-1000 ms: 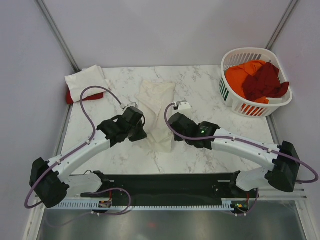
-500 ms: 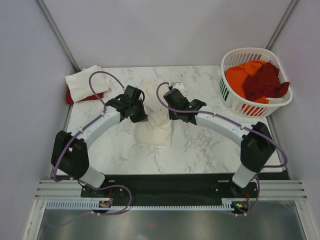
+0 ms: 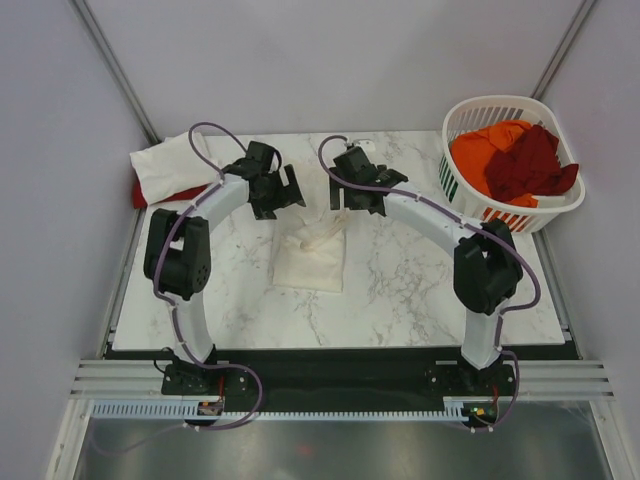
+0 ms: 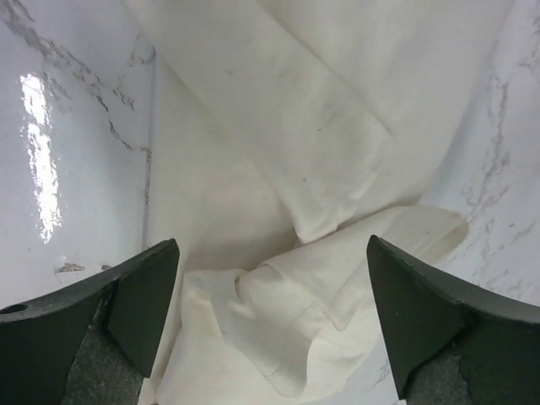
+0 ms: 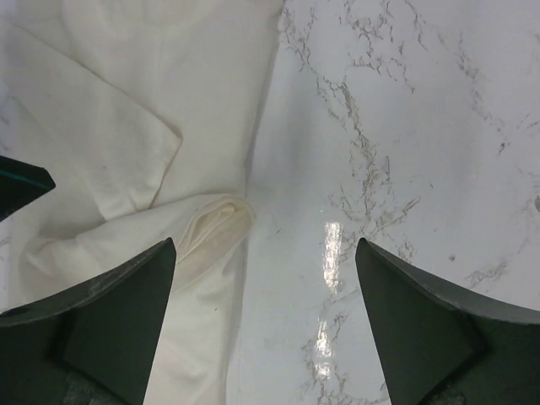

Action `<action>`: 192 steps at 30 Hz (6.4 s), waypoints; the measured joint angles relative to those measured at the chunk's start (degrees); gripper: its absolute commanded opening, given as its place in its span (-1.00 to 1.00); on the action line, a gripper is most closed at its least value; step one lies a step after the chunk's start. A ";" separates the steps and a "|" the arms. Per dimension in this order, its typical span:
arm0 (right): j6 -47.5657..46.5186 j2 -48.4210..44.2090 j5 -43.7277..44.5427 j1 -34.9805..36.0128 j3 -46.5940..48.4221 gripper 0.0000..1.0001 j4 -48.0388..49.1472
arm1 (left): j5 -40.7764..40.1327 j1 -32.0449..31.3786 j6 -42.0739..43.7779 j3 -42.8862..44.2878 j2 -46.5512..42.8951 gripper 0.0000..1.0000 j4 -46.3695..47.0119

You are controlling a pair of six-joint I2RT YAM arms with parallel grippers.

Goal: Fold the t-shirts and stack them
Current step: Fold the tshirt

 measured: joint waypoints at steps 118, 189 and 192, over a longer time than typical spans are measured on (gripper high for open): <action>6.32 -31.89 -41.66 1.16 -52.26 -1.00 15.32 | -1.49 -21.92 -16.09 -55.84 -50.34 -0.95 15.72; -0.35 14.14 -37.70 -13.62 24.98 -0.41 6.69 | -9.29 7.61 1.01 17.57 -3.52 0.88 -6.54; 1.16 5.22 -43.10 -13.49 13.88 -0.86 11.54 | -9.49 5.07 1.44 15.41 -9.62 0.74 -6.29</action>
